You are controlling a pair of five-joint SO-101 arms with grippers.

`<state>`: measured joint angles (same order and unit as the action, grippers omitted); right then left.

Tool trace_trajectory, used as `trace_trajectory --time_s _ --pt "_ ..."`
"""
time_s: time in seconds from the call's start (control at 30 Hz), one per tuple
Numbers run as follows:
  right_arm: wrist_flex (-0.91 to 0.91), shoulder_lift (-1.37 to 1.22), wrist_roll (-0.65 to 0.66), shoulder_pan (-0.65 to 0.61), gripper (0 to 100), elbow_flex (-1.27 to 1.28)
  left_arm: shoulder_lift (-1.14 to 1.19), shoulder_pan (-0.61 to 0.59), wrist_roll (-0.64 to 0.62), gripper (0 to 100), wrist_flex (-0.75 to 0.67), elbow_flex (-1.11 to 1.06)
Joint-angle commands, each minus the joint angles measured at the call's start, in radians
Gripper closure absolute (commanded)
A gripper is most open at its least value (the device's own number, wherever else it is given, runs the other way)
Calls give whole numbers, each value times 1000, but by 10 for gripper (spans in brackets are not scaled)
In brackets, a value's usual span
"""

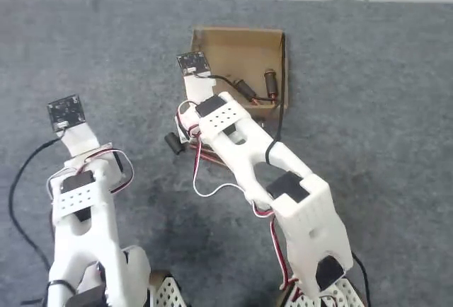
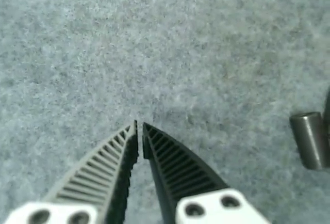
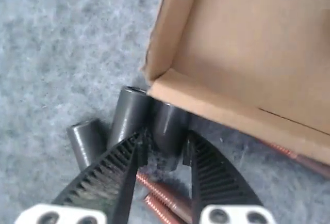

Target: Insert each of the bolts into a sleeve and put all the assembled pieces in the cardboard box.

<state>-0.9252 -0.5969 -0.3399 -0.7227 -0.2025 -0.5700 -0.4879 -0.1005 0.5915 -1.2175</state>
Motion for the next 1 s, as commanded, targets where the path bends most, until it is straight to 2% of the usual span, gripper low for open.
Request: trace_trajectory --time_s 0.0,0.57,0.7,0.97 --pt "5 8 -8 -7 896 -61 0 6 -5 987 -32 45" --pt "4 -87 -5 13 902 -127 -3 6 -5 987 -31 44" --pt "1 -88 -3 13 991 -126 -5 6 -5 987 -31 42" --pt "-105 -73 -2 44 991 -127 -5 3 -3 987 -31 42"
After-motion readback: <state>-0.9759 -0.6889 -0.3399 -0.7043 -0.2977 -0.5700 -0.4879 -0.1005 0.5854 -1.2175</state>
